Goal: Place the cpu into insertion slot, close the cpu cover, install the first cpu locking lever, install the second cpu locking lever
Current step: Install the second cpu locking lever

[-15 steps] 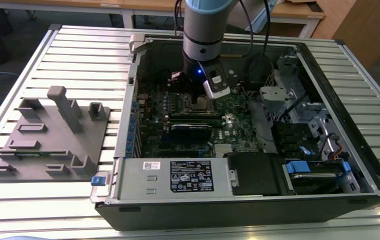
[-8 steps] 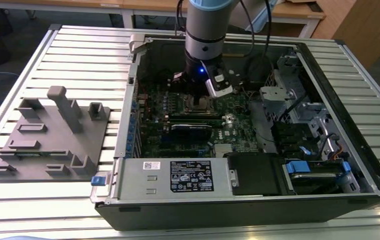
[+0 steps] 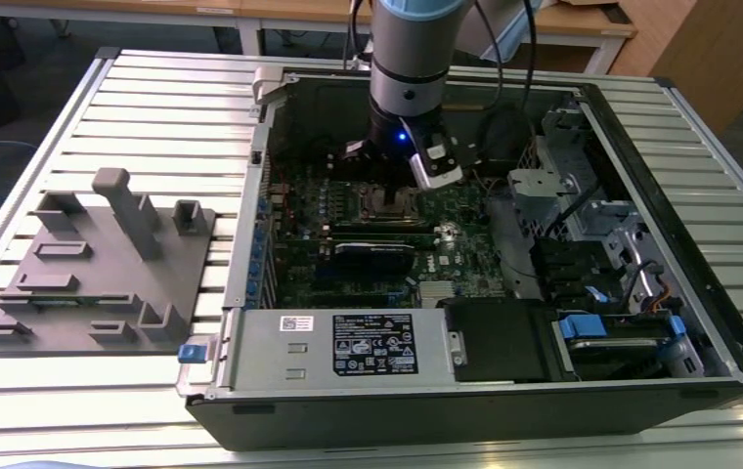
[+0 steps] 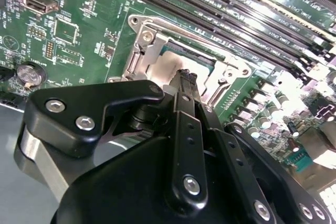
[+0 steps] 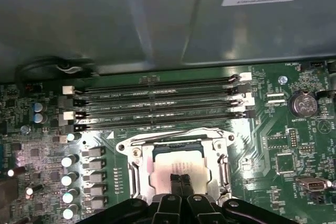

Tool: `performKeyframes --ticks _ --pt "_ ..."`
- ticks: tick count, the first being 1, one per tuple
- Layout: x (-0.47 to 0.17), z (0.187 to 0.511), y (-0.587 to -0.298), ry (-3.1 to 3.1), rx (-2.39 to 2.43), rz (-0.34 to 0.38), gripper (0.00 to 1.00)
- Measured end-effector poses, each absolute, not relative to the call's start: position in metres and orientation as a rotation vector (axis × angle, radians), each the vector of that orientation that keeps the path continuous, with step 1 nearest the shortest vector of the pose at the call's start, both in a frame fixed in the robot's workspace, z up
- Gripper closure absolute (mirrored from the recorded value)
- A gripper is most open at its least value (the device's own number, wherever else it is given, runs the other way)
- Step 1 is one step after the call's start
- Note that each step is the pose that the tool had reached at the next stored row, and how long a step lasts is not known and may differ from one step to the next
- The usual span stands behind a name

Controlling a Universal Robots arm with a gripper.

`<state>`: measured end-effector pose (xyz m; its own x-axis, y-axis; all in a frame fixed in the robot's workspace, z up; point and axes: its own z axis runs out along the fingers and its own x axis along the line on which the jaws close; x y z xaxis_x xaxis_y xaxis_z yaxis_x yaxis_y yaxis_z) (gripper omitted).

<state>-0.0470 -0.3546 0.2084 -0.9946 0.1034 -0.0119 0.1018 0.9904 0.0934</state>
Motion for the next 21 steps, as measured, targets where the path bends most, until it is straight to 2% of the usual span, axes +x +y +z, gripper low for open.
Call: performKeyframes --ticks 21 --pt "-0.0471 0.2138 -0.3537 3.111 0.23 0.137 0.89"
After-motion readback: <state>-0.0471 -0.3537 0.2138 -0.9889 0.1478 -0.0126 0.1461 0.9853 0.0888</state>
